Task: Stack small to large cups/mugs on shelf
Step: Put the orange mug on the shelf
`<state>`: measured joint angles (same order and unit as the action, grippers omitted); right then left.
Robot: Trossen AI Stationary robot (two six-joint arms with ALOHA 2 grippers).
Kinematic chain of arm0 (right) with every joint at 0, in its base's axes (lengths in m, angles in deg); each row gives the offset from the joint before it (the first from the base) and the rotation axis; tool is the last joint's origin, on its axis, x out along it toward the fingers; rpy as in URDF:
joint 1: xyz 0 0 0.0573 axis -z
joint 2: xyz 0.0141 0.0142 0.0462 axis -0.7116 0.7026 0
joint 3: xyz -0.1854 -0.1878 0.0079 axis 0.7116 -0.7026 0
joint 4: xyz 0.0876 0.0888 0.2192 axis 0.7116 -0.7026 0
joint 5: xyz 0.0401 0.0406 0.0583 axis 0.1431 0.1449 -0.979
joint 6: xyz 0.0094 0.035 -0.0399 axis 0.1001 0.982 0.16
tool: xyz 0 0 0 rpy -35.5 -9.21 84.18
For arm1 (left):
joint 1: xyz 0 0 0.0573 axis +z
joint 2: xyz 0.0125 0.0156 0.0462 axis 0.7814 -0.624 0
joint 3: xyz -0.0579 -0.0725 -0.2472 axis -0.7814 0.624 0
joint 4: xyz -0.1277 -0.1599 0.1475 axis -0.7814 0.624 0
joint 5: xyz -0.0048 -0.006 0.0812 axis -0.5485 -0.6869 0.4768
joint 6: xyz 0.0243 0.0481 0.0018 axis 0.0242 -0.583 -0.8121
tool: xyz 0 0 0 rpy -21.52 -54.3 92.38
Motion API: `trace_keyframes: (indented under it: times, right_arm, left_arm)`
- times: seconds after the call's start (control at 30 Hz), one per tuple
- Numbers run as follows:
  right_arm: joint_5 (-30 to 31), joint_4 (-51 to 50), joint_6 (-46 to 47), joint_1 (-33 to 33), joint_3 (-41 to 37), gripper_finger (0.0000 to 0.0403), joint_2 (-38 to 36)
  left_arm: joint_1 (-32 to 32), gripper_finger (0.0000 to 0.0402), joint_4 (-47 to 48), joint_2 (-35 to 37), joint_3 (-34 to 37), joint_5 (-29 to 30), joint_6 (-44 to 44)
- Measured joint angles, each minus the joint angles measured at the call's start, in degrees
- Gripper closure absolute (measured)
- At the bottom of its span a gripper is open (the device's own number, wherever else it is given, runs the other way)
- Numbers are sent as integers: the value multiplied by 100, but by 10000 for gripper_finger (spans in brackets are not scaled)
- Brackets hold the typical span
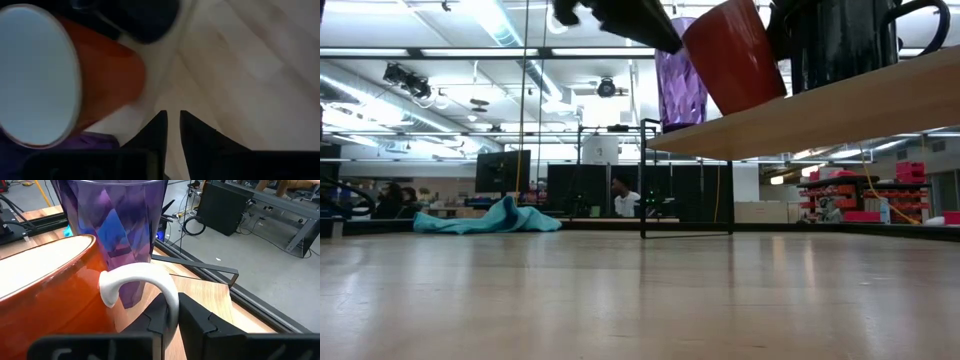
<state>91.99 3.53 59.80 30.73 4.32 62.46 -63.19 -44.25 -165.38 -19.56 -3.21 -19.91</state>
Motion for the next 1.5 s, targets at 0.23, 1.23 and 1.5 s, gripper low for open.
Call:
trace_keyframes:
  times: [0.23,1.23,1.5]
  right_arm:
    - [-19,-70,138,2,7,328,0]
    - [-673,-364,620,263,7,270,-164]
    - [-674,-648,850,262,7,271,-173]
  left_arm:
    - [-4,336,-1000,2,390,305,-86]
    - [111,306,-1359,2,387,426,-151]
    - [266,307,-1362,3,387,426,-7]
